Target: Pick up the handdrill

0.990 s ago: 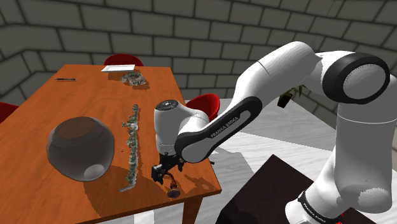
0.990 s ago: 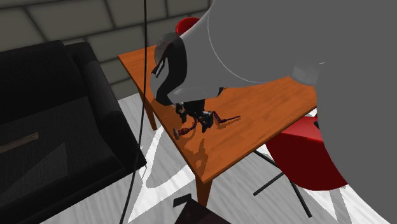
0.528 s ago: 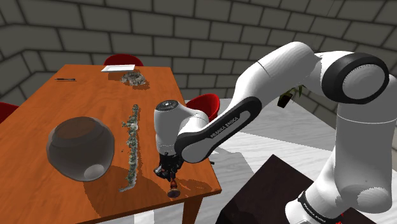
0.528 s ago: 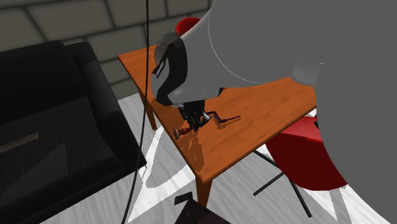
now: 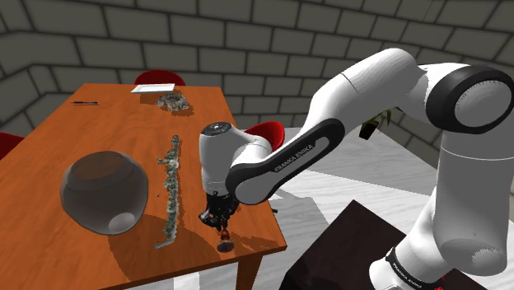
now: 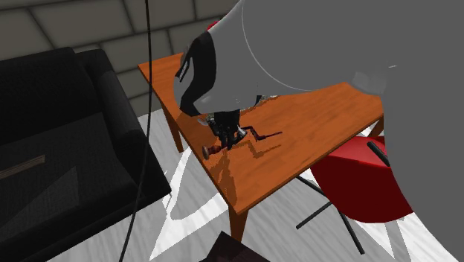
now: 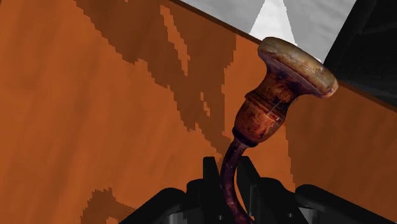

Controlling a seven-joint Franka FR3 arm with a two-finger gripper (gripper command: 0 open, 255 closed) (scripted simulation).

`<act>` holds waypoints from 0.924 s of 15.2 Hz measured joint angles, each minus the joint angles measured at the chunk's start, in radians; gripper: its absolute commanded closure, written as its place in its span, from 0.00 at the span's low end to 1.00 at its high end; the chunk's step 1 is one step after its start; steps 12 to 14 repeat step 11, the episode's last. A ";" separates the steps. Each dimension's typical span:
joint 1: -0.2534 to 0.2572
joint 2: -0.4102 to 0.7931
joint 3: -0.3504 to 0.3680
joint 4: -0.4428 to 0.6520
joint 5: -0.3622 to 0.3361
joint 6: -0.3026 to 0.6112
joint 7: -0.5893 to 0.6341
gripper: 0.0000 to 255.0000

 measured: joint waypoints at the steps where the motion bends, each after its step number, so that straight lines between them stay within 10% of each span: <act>1: -0.004 -0.010 0.003 0.000 0.006 -0.010 -0.005 1.00; 14: -0.020 -0.091 0.026 0.033 0.053 -0.114 -0.031 1.00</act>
